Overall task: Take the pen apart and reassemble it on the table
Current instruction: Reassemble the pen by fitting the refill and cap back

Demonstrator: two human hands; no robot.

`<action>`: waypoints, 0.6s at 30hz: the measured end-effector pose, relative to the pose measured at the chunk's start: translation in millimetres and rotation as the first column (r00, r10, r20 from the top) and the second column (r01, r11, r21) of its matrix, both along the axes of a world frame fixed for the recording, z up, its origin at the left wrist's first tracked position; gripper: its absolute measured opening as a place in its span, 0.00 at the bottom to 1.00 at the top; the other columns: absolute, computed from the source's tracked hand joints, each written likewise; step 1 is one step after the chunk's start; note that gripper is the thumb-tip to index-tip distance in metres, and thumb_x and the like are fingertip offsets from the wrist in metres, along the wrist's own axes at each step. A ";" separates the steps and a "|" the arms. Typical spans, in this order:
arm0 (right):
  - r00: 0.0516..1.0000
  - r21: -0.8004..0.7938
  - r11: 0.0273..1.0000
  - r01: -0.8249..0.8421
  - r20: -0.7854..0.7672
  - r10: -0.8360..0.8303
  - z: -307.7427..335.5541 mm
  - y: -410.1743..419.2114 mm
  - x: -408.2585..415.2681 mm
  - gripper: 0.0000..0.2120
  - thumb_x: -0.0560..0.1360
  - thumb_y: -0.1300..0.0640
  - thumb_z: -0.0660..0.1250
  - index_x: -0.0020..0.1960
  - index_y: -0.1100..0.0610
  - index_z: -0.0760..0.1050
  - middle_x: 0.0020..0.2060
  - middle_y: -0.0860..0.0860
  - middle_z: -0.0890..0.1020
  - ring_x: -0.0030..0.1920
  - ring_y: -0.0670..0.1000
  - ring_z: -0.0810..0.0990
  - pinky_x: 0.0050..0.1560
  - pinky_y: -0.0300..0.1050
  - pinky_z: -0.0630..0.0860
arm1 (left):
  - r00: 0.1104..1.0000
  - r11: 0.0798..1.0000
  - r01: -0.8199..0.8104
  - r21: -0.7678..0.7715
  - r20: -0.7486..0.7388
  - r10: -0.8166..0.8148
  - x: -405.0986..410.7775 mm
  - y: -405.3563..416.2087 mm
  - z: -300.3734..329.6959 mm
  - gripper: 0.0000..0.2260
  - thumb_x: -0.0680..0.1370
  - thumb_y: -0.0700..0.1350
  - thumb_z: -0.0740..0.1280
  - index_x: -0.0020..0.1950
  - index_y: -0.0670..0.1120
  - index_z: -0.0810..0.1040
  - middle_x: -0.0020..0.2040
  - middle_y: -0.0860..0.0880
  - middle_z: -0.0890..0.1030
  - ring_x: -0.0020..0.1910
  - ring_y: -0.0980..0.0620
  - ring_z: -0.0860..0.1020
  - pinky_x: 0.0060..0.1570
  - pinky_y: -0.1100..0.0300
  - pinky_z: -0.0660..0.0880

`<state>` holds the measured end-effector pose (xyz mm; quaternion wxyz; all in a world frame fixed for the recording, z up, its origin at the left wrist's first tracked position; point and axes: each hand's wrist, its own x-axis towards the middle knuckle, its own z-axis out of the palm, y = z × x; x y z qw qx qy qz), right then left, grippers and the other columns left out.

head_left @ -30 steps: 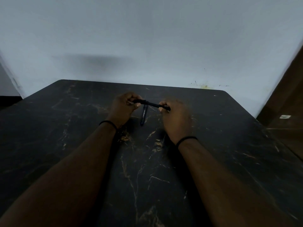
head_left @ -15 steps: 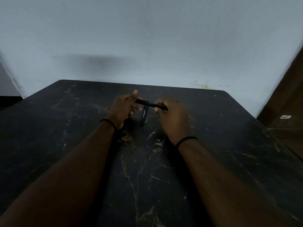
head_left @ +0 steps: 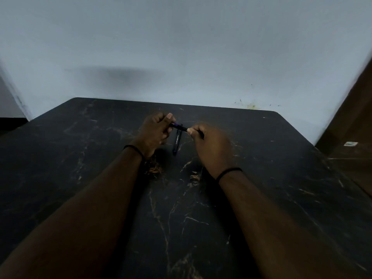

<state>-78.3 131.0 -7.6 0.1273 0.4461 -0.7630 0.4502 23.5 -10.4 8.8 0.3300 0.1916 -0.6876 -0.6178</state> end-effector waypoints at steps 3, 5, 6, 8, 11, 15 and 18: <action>0.999 0.009 1.000 -0.006 0.044 0.005 3.6 1.3 1.7 0.06 0.79 0.49 0.68 0.47 0.49 0.81 0.37 0.45 0.80 0.40 0.47 0.78 0.42 0.46 0.74 | 0.998 0.998 0.036 0.046 -0.056 -0.033 -0.5 -0.8 -1.8 0.06 0.84 0.41 0.59 0.53 0.40 0.74 0.35 0.46 0.74 0.26 0.56 0.67 0.23 0.64 0.61; 0.994 -0.017 1.000 -0.019 0.109 0.020 6.2 2.0 3.3 0.05 0.77 0.52 0.70 0.53 0.50 0.81 0.45 0.47 0.83 0.46 0.48 0.80 0.48 0.45 0.76 | 0.996 0.994 0.044 0.101 -0.079 -0.036 -1.7 -2.8 -3.6 0.07 0.84 0.39 0.59 0.55 0.40 0.75 0.35 0.45 0.75 0.26 0.56 0.68 0.22 0.65 0.63; 0.989 -0.031 0.999 -0.034 0.146 0.038 7.0 2.5 4.1 0.08 0.77 0.54 0.71 0.55 0.51 0.80 0.48 0.47 0.84 0.48 0.48 0.80 0.50 0.44 0.77 | 0.996 0.992 0.039 0.120 -0.086 -0.029 -2.2 -4.3 -4.6 0.07 0.84 0.39 0.59 0.53 0.40 0.76 0.35 0.46 0.76 0.26 0.56 0.68 0.22 0.65 0.63; 0.983 -0.027 0.998 -0.051 0.174 0.055 7.7 2.2 4.7 0.08 0.76 0.57 0.71 0.55 0.51 0.79 0.49 0.47 0.83 0.49 0.47 0.80 0.51 0.42 0.76 | 0.995 0.990 0.021 0.137 -0.095 -0.008 -2.7 -8.2 -7.3 0.08 0.83 0.39 0.60 0.50 0.41 0.78 0.35 0.46 0.77 0.25 0.57 0.69 0.21 0.65 0.64; 0.989 0.008 0.999 -0.036 0.143 0.034 6.3 0.9 4.1 0.05 0.76 0.57 0.71 0.52 0.51 0.81 0.45 0.46 0.83 0.46 0.47 0.79 0.49 0.44 0.76 | 0.995 0.990 0.019 0.141 -0.101 -0.005 -1.7 -14.5 -12.1 0.08 0.83 0.40 0.61 0.49 0.42 0.80 0.34 0.48 0.79 0.25 0.58 0.70 0.21 0.66 0.65; 0.991 0.024 0.999 -0.026 0.133 0.022 3.7 1.5 -0.5 0.05 0.77 0.52 0.69 0.45 0.50 0.82 0.39 0.46 0.84 0.40 0.48 0.80 0.44 0.45 0.75 | 0.993 0.991 0.037 0.131 -0.113 -0.022 -1.4 -19.3 -15.9 0.08 0.82 0.39 0.62 0.49 0.42 0.81 0.33 0.49 0.82 0.26 0.58 0.73 0.23 0.66 0.68; 0.981 0.073 0.996 -0.050 0.192 0.035 0.8 0.3 -0.2 0.17 0.81 0.47 0.61 0.37 0.52 0.78 0.30 0.46 0.82 0.31 0.43 0.76 0.38 0.44 0.70 | 0.993 0.989 0.041 0.139 -0.119 -0.024 -1.7 -21.2 -16.4 0.08 0.82 0.39 0.62 0.49 0.42 0.81 0.32 0.49 0.81 0.26 0.57 0.74 0.23 0.65 0.69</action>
